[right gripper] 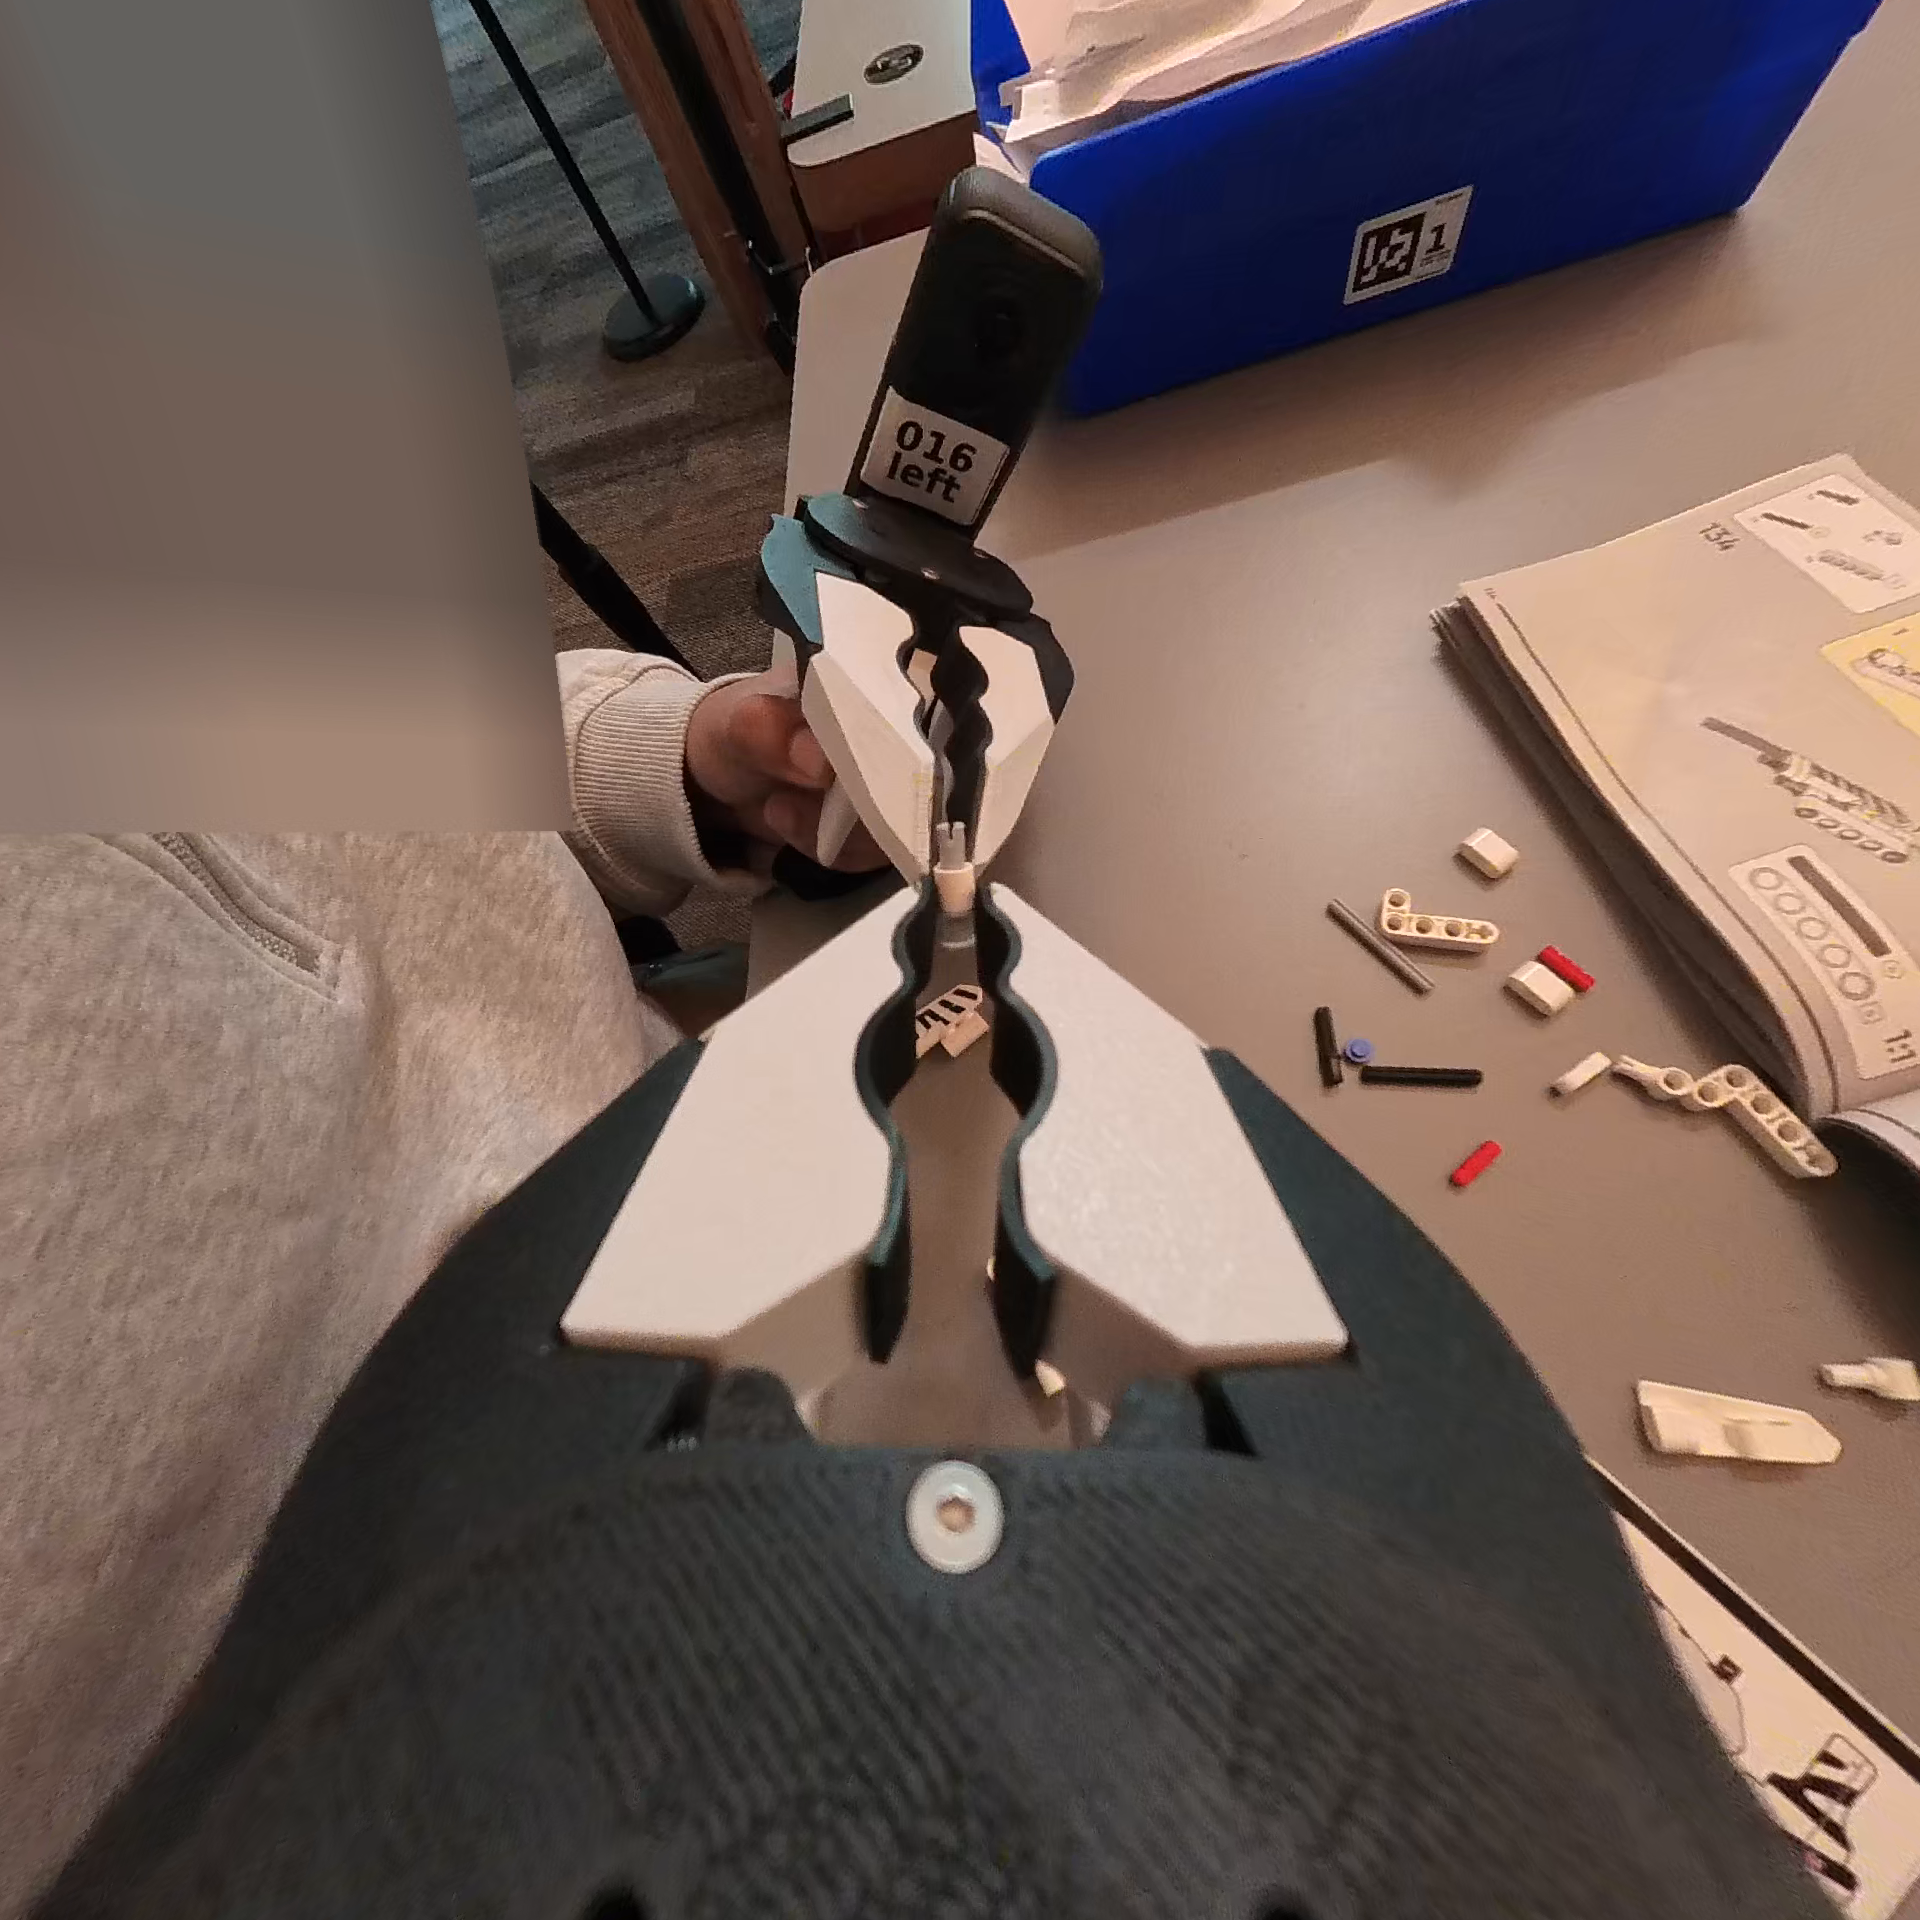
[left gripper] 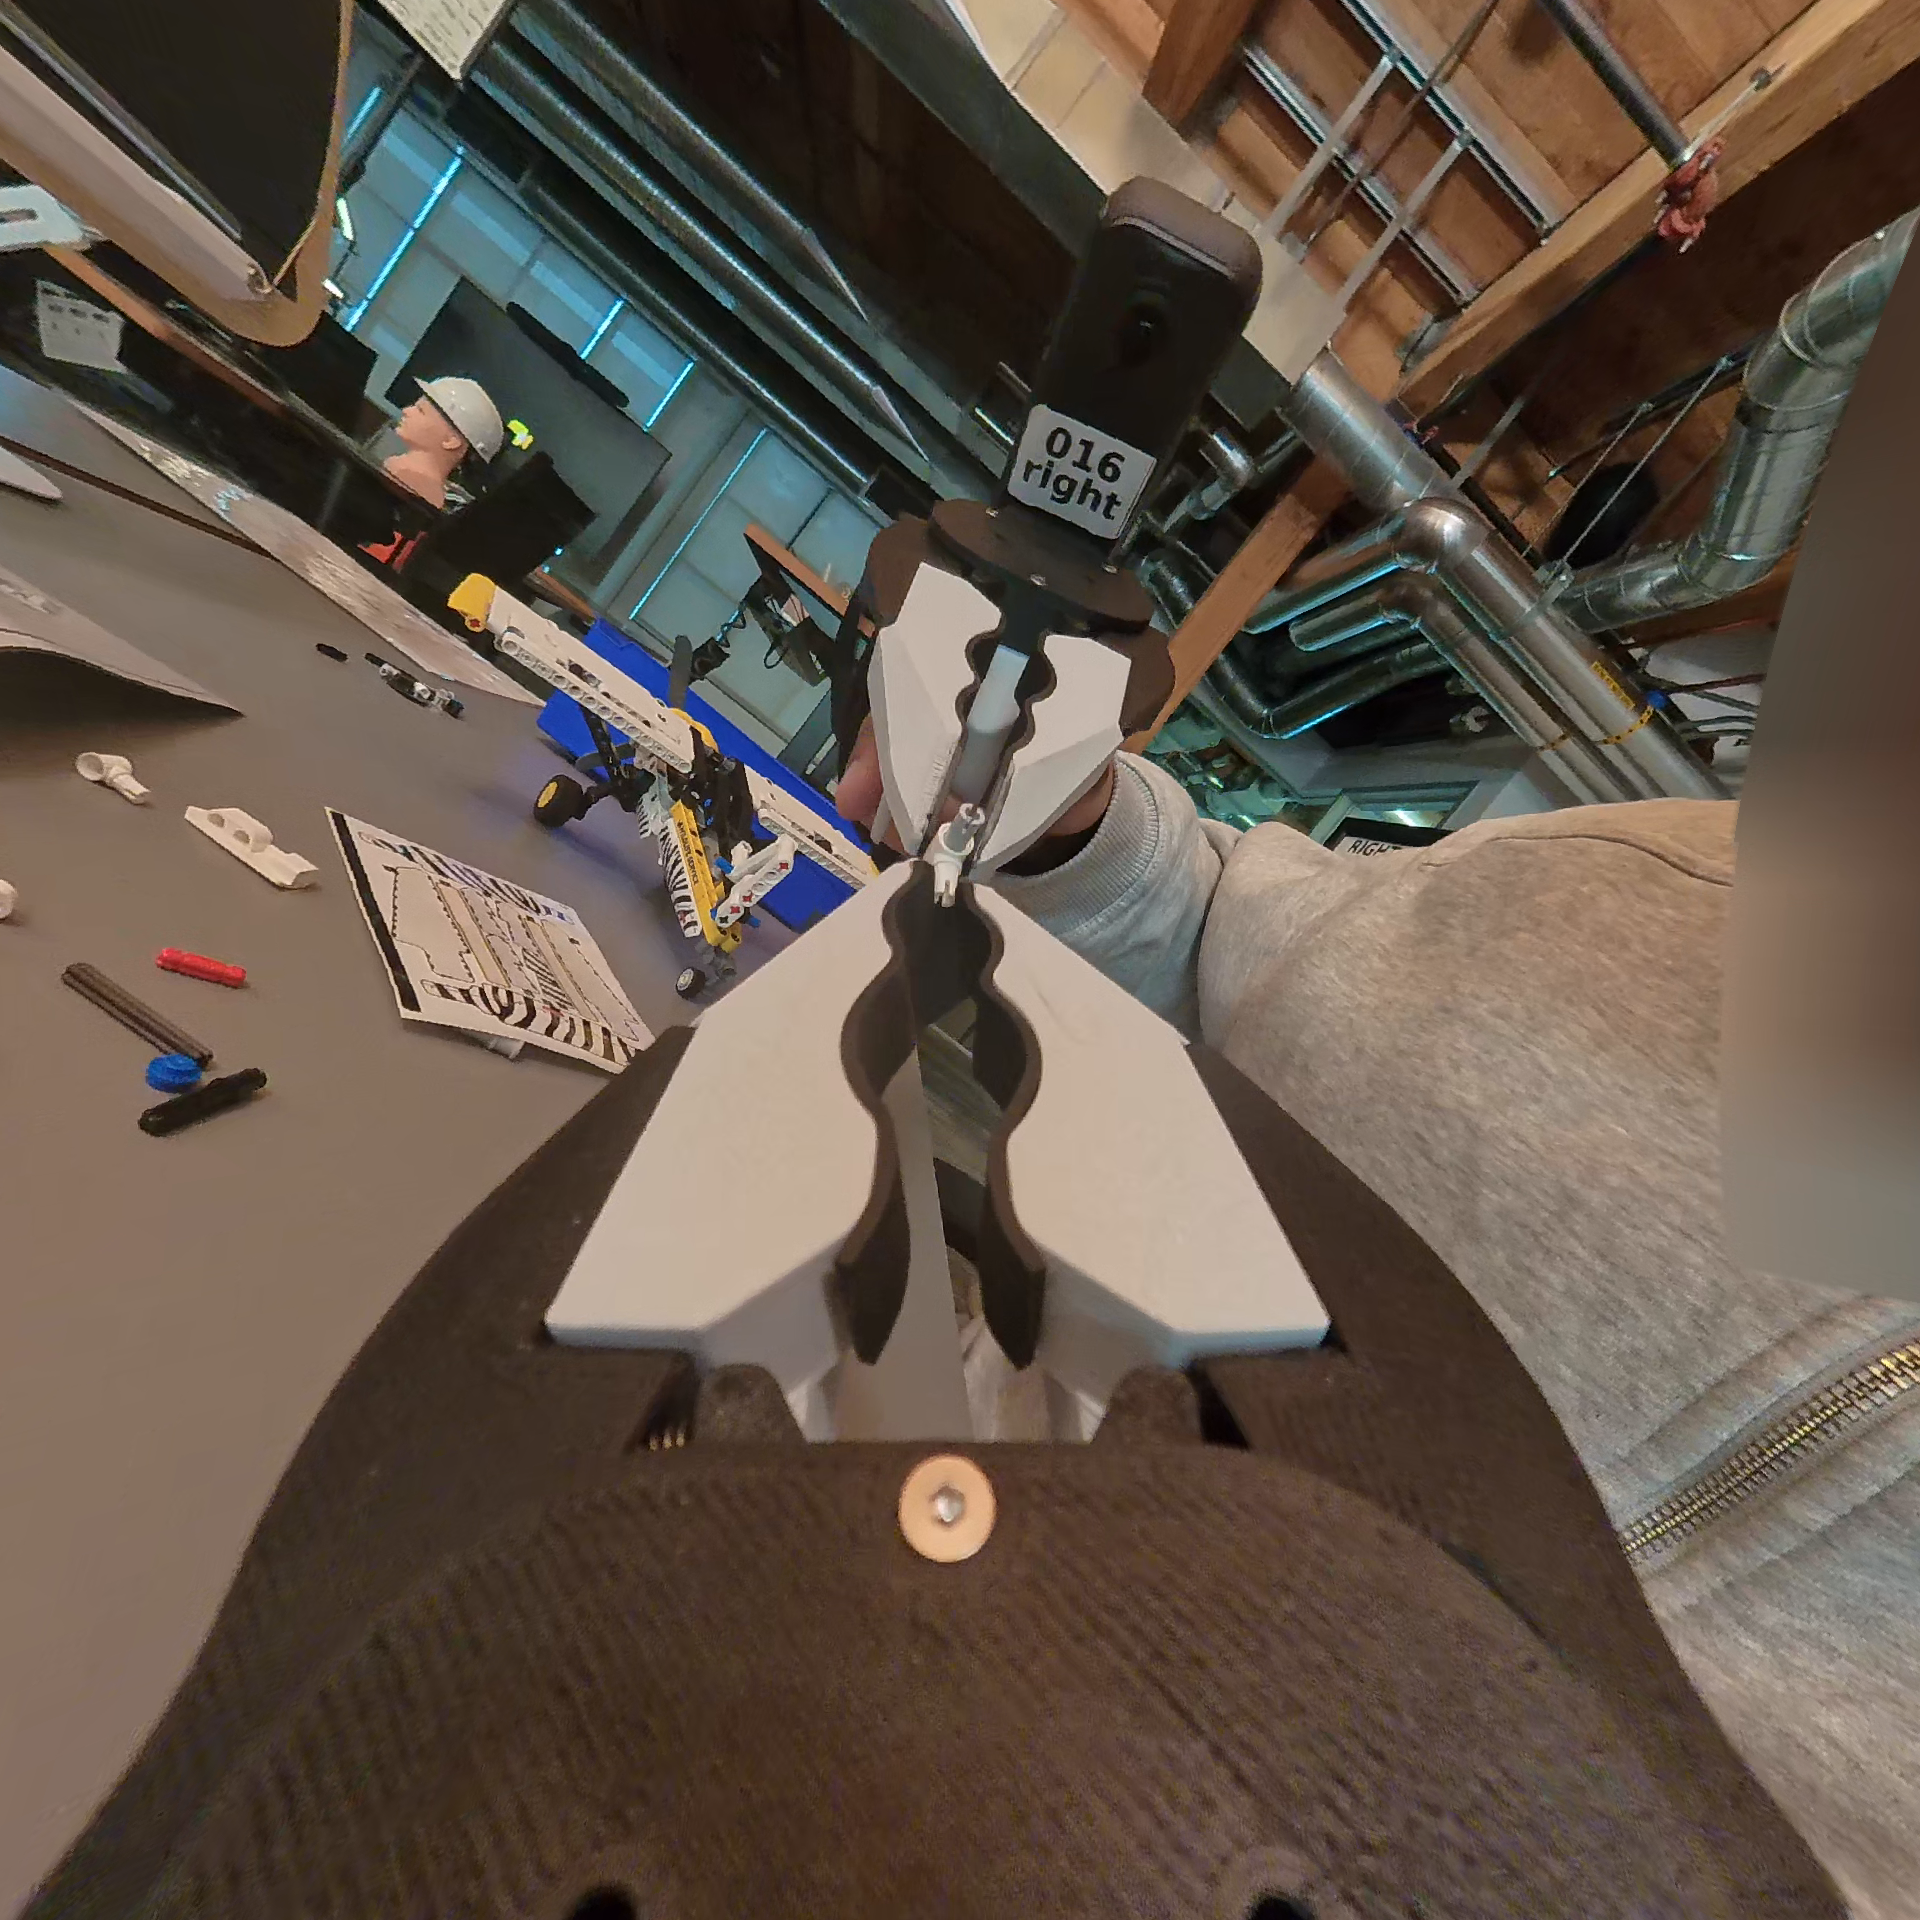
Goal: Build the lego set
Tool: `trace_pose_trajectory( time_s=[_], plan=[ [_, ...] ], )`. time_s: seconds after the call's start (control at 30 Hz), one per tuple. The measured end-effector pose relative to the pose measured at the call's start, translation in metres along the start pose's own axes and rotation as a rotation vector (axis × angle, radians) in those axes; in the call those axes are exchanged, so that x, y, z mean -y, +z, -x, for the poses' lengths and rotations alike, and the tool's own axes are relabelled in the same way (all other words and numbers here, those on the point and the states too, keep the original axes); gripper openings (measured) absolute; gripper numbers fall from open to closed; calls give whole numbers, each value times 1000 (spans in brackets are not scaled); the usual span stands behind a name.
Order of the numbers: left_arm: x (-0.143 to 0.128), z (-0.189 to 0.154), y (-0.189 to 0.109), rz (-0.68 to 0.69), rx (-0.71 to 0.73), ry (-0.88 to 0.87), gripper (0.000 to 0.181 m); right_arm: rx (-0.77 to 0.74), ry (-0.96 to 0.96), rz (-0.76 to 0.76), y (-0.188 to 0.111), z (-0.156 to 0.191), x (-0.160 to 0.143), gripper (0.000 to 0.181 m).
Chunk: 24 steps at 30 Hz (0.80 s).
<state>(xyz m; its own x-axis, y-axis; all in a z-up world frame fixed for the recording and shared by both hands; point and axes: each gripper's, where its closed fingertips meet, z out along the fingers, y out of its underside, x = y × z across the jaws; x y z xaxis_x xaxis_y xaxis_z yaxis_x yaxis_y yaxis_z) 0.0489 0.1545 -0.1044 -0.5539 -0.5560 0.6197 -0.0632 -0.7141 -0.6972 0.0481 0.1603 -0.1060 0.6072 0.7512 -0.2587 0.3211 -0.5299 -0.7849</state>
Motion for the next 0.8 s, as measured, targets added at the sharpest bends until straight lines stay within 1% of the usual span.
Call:
trace_pose_trajectory(
  time_s=[0.8],
  plan=[
    [-7,-1,4,48,-22,-21,2,46,0,25,-2,4,-7,5]
  ],
)
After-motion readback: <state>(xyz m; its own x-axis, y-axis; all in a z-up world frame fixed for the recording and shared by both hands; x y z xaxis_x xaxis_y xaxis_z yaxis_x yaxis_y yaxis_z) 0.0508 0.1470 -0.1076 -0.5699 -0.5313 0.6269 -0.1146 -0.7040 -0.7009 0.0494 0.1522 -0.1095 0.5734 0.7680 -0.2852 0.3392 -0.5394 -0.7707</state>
